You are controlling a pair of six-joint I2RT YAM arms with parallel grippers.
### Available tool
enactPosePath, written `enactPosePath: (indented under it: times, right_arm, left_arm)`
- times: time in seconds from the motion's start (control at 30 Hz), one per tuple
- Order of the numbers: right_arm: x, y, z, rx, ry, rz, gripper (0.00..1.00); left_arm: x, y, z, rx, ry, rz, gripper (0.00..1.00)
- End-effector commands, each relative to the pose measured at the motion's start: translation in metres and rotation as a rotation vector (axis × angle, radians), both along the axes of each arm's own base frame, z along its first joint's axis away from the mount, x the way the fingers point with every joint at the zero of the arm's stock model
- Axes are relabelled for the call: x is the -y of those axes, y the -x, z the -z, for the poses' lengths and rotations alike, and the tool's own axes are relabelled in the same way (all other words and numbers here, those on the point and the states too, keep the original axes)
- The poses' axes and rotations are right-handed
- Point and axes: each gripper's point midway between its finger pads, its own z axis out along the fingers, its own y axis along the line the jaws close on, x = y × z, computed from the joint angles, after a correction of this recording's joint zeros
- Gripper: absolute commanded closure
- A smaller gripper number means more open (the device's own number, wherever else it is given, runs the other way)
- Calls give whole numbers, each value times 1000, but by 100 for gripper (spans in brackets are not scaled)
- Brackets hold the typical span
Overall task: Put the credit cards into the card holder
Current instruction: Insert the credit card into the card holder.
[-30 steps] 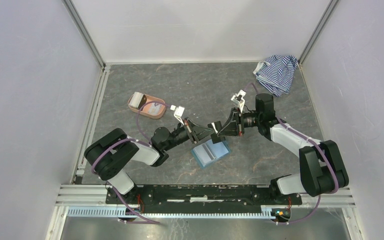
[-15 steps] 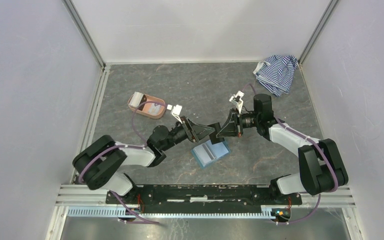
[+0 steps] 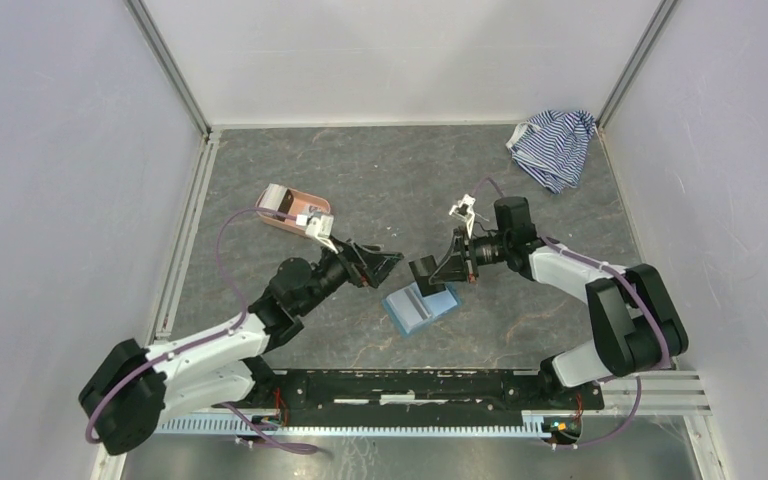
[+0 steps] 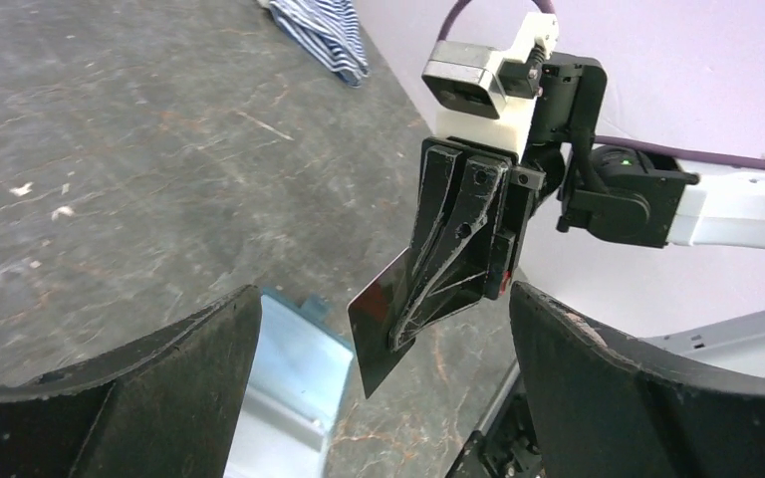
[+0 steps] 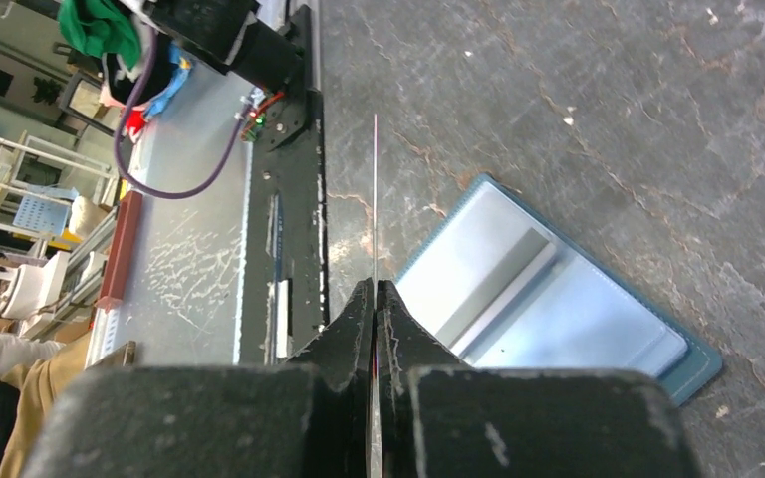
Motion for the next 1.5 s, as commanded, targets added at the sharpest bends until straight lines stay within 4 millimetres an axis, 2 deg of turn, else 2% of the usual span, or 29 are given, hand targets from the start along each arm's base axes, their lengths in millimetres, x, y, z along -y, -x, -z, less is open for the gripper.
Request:
enactPosePath:
  times: [0.0, 0.13, 0.3, 0.43, 0.73, 1.0, 1.23, 1.47]
  right_arm:
    - [-2, -9, 21, 32, 70, 28, 100]
    - [-1, -10, 39, -8, 117, 45, 100]
    - [-3, -9, 58, -51, 161, 51, 100]
    - [-3, -8, 66, -81, 175, 47, 100]
    - [-3, -10, 76, -103, 200, 59, 100]
    - [-2, -12, 79, -110, 215, 66, 100]
    - [-1, -12, 84, -121, 227, 74, 100]
    - [-1, -12, 87, -134, 237, 83, 100]
  left_arm:
    - [-28, -5, 31, -40, -117, -119, 0]
    - [-27, 9, 37, -72, -74, -68, 3]
    - [-17, 27, 44, -147, 39, 21, 23]
    - [-10, 34, 59, -203, 57, 70, 34]
    - [9, 40, 81, -250, 68, 162, 56]
    - [20, 46, 110, -315, 41, 207, 64]
    - [23, 49, 132, -359, 12, 221, 66]
    - [24, 52, 143, -383, 30, 236, 67]
